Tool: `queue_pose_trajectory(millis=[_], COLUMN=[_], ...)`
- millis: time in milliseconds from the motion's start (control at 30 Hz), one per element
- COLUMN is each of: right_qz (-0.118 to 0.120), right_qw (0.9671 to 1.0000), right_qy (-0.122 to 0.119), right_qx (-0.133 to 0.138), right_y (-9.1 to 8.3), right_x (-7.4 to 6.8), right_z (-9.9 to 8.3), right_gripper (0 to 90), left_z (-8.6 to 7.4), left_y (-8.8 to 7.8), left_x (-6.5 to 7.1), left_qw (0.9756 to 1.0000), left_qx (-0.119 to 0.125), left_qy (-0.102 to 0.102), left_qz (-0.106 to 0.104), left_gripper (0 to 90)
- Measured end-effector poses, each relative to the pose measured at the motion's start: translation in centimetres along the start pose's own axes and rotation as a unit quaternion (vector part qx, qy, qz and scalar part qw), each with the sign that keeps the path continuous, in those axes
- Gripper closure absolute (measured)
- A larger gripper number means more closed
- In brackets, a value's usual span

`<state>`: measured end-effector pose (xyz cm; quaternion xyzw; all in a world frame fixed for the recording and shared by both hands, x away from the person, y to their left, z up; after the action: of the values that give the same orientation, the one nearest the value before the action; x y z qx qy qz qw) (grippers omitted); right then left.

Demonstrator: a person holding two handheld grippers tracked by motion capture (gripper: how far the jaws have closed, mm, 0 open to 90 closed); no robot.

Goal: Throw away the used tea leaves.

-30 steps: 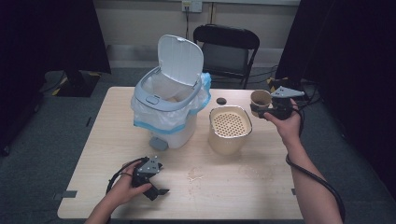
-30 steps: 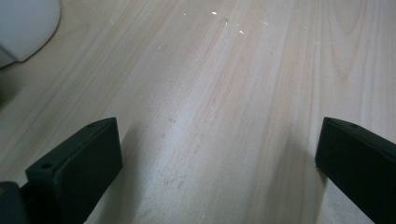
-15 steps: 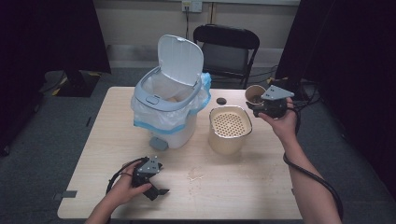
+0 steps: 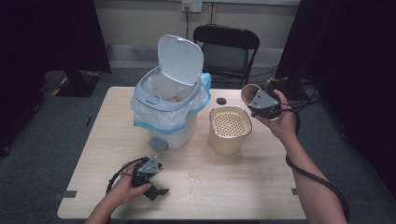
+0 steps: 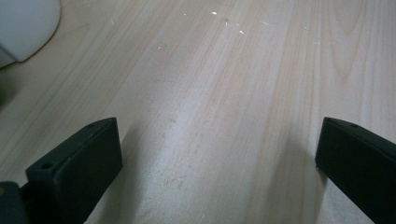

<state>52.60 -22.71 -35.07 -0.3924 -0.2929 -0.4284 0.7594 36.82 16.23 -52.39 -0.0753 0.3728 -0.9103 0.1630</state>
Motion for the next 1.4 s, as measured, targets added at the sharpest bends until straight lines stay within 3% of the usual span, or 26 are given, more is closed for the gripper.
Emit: queue_pose_trajectory(millis=[33, 100, 200, 267, 300, 367, 467, 567, 633, 667, 700, 767, 833, 867, 900, 933, 967, 1000, 1033, 1067, 1100, 1167, 1233, 1300, 1400], right_qz=[-0.009, -0.030, -0.051, -0.064, -0.069, -0.095, -0.117, -0.140, -0.156, -0.167, -0.175, -0.189, -0.185, -0.174, -0.156, -0.143, -0.123, -0.090, -0.081, -0.057, -0.038, -0.010, 0.007, 0.035, 0.063], right_qw=[0.9995, 0.9952, 0.9824, 0.9702, 0.9622, 0.9400, 0.9044, 0.8694, 0.8498, 0.8357, 0.8325, 0.8179, 0.8285, 0.8436, 0.8729, 0.8959, 0.9211, 0.9485, 0.9574, 0.9698, 0.9784, 0.9900, 0.9962, 0.9979, 0.9948], right_qy=[-0.027, -0.088, -0.174, -0.226, -0.256, -0.316, -0.402, -0.466, -0.495, -0.516, -0.518, -0.536, -0.521, -0.499, -0.453, -0.411, -0.358, -0.290, -0.264, -0.221, -0.185, -0.118, -0.057, 0.006, 0.062], right_qx=[-0.009, -0.032, -0.046, -0.059, -0.062, -0.086, -0.084, -0.087, -0.089, -0.088, -0.091, -0.091, -0.091, -0.095, -0.093, -0.088, -0.091, -0.090, -0.084, -0.086, -0.084, -0.076, -0.065, -0.055, -0.050], right_y=[-0.1, -0.2, -0.3, -0.4, -0.4, -0.4, -0.5, -0.5, -0.5, -0.5, -0.6, -0.7, -0.7, -0.6, -0.6, -0.7, -0.7, -0.8, -0.7, -0.6, -0.6, -0.5, -0.5, -0.5, -0.3], right_x=[-0.1, -0.6, -1.4, -2.1, -2.3, -3.1, -4.0, -4.4, -4.5, -4.4, -4.5, -4.5, -4.4, -4.3, -4.1, -3.8, -3.4, -2.8, -2.4, -2.1, -1.8, -1.3, -0.9, -0.5, -0.3], right_z=[0.3, 0.8, 1.5, 1.9, 2.1, 2.2, 2.9, 3.5, 3.8, 3.9, 3.9, 4.2, 4.3, 4.4, 4.3, 4.3, 4.2, 4.2, 4.2, 3.9, 3.7, 3.3, 2.9, 2.6, 2.3], right_gripper=[28.9, 29.0, 29.2, 29.2, 29.4, 29.4, 29.5, 29.6, 29.5, 29.5, 29.6, 29.5, 29.5, 29.3, 29.3, 29.1, 28.9, 28.8, 28.6, 28.6, 28.6, 28.4, 28.3, 28.3, 28.2], left_z=[0.0, 0.0, 0.0, 0.0, 0.0, 0.0, 0.0, 0.0, 0.0, 0.0, 0.0, 0.0, 0.0, 0.0, 0.0, 0.0, 0.0, 0.0, 0.0, 0.0, 0.0, 0.0, 0.0, 0.0, 0.0], left_y=[0.0, 0.0, 0.0, 0.0, 0.0, 0.0, 0.0, 0.0, 0.0, 0.0, 0.0, 0.0, 0.0, 0.0, 0.0, 0.0, 0.0, 0.0, 0.0, 0.0, 0.0, 0.0, 0.0, 0.0, 0.0], left_x=[0.0, 0.0, 0.0, 0.0, 0.0, 0.0, 0.0, 0.0, 0.0, 0.0, 0.0, 0.0, 0.0, 0.0, 0.0, 0.0, 0.0, 0.0, 0.0, 0.0, 0.0, 0.0, 0.0, 0.0, 0.0], left_qw=[1.0000, 1.0000, 1.0000, 1.0000, 1.0000, 1.0000, 1.0000, 1.0000, 1.0000, 1.0000, 1.0000, 1.0000, 1.0000, 1.0000, 1.0000, 1.0000, 1.0000, 1.0000, 1.0000, 1.0000, 1.0000, 1.0000, 1.0000, 1.0000, 1.0000], left_qx=[0.000, 0.000, -0.001, 0.000, -0.001, -0.001, -0.001, 0.000, -0.001, 0.000, 0.000, 0.000, 0.000, 0.000, 0.000, 0.000, -0.002, -0.002, 0.000, -0.001, 0.000, -0.001, 0.000, -0.001, -0.001], left_qy=[0.000, 0.000, 0.000, 0.000, 0.000, 0.000, 0.000, 0.000, 0.001, 0.000, 0.001, 0.000, 0.001, 0.000, 0.001, 0.000, 0.001, 0.001, 0.001, 0.000, 0.000, 0.000, 0.000, 0.000, 0.000], left_qz=[0.000, 0.000, 0.001, 0.000, 0.000, 0.001, 0.001, 0.001, 0.001, 0.001, 0.000, 0.001, 0.001, 0.001, 0.000, 0.001, 0.000, 0.000, 0.000, 0.001, 0.001, 0.001, 0.000, 0.000, 0.000], left_gripper=[0.0, 0.0, 0.0, 0.0, 0.0, 0.0, 0.0, 0.0, 0.0, 0.0, 0.0, 0.0, 0.0, 0.0, 0.0, 0.0, 0.0, 0.0, 0.0, 0.0, 0.0, 0.0, 0.0, 0.0, 0.0])
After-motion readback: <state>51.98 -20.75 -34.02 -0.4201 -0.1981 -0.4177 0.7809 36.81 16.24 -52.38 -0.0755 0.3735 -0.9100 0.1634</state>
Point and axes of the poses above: each handheld gripper's, and its own axes: y roughly forward along the jaws, z roughly out of its top, x roughly to its right, the point moved 3 cm from there along y, roughly forward along the jaws, and after that the axes turned 1 degree about -x, right-handed, at the moved point
